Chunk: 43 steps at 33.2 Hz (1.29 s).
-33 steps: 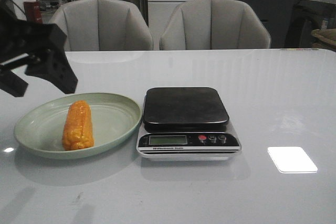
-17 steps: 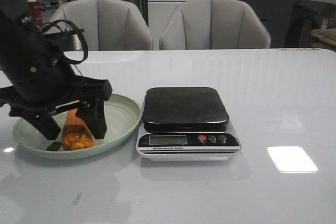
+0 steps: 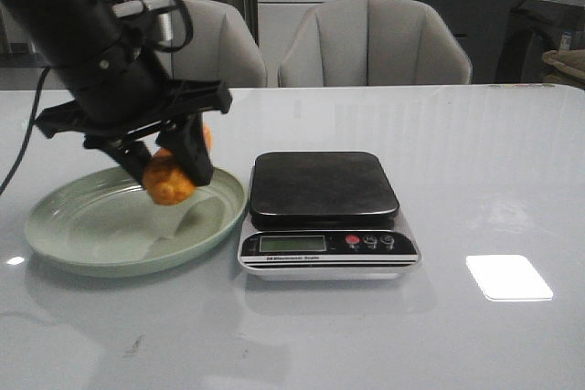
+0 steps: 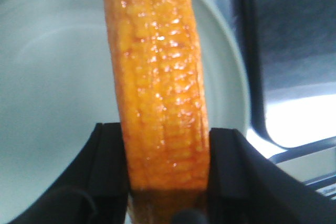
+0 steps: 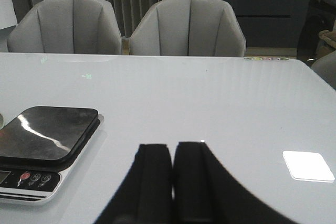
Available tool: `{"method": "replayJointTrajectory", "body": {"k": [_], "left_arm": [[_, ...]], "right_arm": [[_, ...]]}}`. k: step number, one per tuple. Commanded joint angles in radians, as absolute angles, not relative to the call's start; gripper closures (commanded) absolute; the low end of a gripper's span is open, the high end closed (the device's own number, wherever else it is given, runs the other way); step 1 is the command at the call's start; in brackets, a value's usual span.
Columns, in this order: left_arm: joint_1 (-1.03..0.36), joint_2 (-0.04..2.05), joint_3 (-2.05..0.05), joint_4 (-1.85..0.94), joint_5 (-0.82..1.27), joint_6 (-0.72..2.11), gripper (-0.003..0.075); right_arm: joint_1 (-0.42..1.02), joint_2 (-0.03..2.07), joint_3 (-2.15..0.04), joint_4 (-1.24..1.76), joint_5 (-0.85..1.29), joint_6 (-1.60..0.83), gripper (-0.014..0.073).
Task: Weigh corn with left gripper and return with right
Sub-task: 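Reach the left gripper down and grasp the orange corn cob on the plate, then carry the corn with the left gripper onto the black scale and release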
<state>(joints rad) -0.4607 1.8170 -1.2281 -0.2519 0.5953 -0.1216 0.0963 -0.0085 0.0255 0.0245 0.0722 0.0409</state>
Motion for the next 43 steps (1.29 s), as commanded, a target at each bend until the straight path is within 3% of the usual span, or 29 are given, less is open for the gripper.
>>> {"method": "replayJointTrajectory", "body": {"k": [1, 14, 28, 43], "left_arm": [[-0.509, 1.771, -1.307, -0.289, 0.566, -0.126, 0.0587], [-0.65, 1.864, -1.413, -0.374, 0.468, -0.124, 0.0573], [-0.661, 1.951, -1.46, -0.434, 0.46, -0.124, 0.0256], [-0.658, 1.816, -1.458, -0.303, 0.53, -0.12, 0.0251]], "right_arm": [[0.089, -0.028, 0.037, 0.013, -0.01, 0.035, 0.0427], [0.089, -0.028, 0.037, 0.013, -0.01, 0.035, 0.0427], [0.089, -0.028, 0.037, 0.013, -0.01, 0.035, 0.0427], [0.089, -0.028, 0.037, 0.013, -0.01, 0.035, 0.0427]]}}
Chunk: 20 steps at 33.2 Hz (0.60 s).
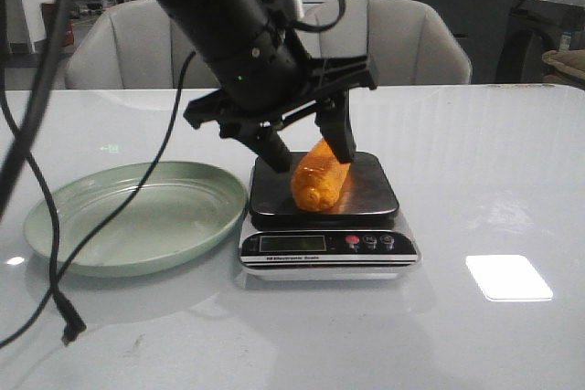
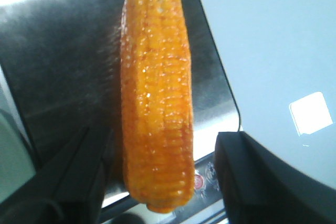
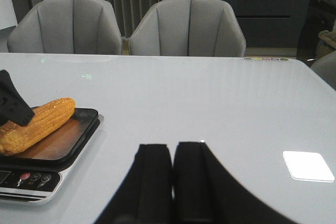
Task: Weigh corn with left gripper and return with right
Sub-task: 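Carry the corn with the left gripper onto the black scale and release, then lift the left gripper away from the scale and retract it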
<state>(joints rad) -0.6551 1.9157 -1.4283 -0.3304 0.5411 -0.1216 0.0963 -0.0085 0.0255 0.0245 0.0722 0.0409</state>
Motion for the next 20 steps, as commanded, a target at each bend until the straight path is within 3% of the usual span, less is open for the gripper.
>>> {"method": "replayJointTrajectory", "body": {"k": [1, 8, 20], "left_arm": [[-0.658, 1.801, -1.458, -0.286, 0.544, -0.12, 0.0251], [-0.658, 1.667, -1.411, -0.221, 0.583, -0.12, 0.0251], [-0.658, 1.328, -1.151, -0.136, 0.581, -0.12, 0.0251]], "right_arm": [[0.089, -0.028, 0.037, 0.013, -0.01, 0.035, 0.0427], [0.089, -0.028, 0.037, 0.013, -0.01, 0.035, 0.0427], [0.089, -0.028, 0.037, 0.013, -0.01, 0.035, 0.0427]]}}
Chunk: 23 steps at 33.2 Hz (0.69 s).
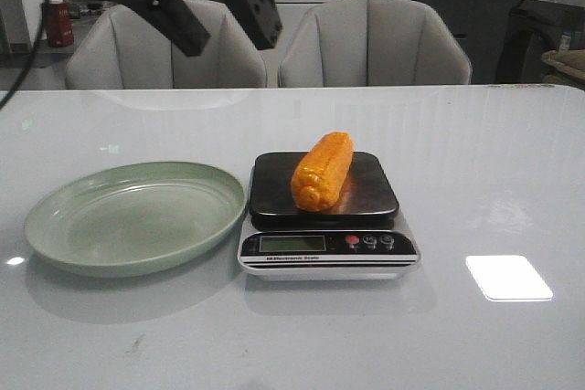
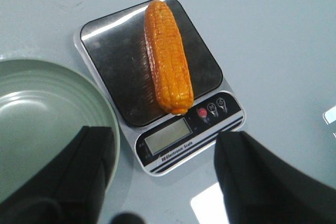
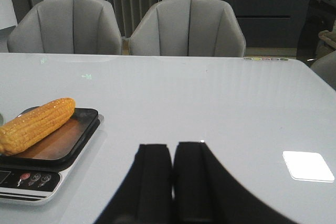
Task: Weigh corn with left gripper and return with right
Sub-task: 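Lift the left gripper away from the scale and retract it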
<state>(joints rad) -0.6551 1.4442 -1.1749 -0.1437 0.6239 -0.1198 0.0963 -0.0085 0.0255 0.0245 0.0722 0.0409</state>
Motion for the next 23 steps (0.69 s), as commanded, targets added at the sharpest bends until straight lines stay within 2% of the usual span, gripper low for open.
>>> {"method": "replayJointTrajectory", "body": {"k": [1, 23], "left_arm": [[-0.658, 1.287, -1.13, -0.132, 0.581, -0.12, 0.0251], [-0.658, 0.405, -0.665, 0.047, 0.648, -0.12, 0.0251]], "right_arm": [[0.089, -0.028, 0.037, 0.013, -0.01, 0.035, 0.0427], [0.089, -0.028, 0.037, 0.013, -0.01, 0.035, 0.0427]]}}
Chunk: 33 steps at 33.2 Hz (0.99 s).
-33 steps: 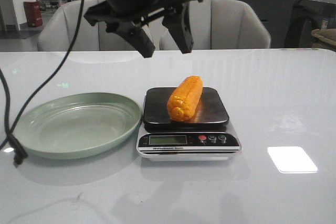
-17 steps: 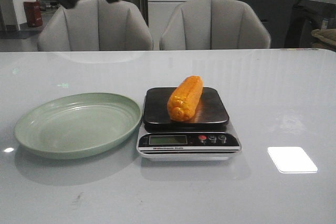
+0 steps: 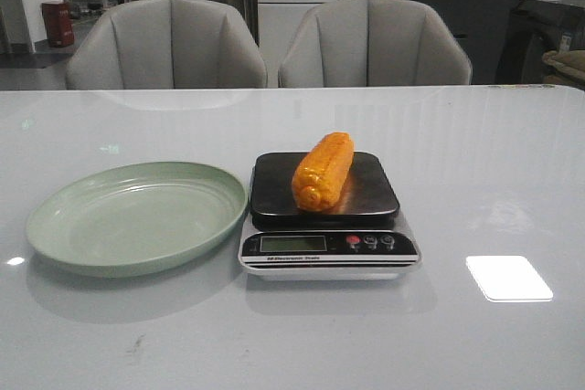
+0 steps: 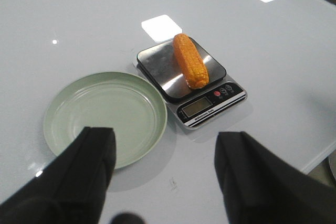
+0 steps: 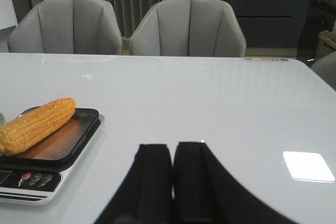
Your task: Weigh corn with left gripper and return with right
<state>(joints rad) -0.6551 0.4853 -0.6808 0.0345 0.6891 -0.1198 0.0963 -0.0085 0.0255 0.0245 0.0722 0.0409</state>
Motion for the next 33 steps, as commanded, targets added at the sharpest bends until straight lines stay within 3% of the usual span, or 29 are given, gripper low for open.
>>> {"method": "replayJointTrajectory", "body": {"k": [1, 5, 8, 12, 16, 27, 33], "left_arm": [[-0.658, 0.355, -0.64, 0.049, 0.65, -0.12, 0.0251], [-0.658, 0.195, -0.555, 0.049, 0.653, -0.12, 0.0265], [-0.658, 0.082, -0.503, 0.049, 0.657, -0.117, 0.0319], [-0.658, -0.034, -0.433, 0.051, 0.667, -0.089, 0.0444], [-0.658, 0.002, -0.419, 0.044, 0.65, -0.078, 0.0602], [-0.658, 0.004, -0.419, 0.044, 0.625, -0.073, 0.0602], [-0.658, 0.004, -0.419, 0.044, 0.627, -0.073, 0.0606]], "right_arm": [[0.089, -0.028, 0.037, 0.013, -0.01, 0.035, 0.0427], [0.089, -0.028, 0.037, 0.013, -0.01, 0.035, 0.0427], [0.089, -0.028, 0.037, 0.013, -0.01, 0.035, 0.0427], [0.089, -0.028, 0.037, 0.013, -0.01, 0.035, 0.0427], [0.089, -0.028, 0.037, 0.013, -0.01, 0.035, 0.0427], [0.089, -0.028, 0.036, 0.013, -0.013, 0.035, 0.0427], [0.09, -0.028, 0.036, 0.014, -0.128, 0.035, 0.0427]]}}
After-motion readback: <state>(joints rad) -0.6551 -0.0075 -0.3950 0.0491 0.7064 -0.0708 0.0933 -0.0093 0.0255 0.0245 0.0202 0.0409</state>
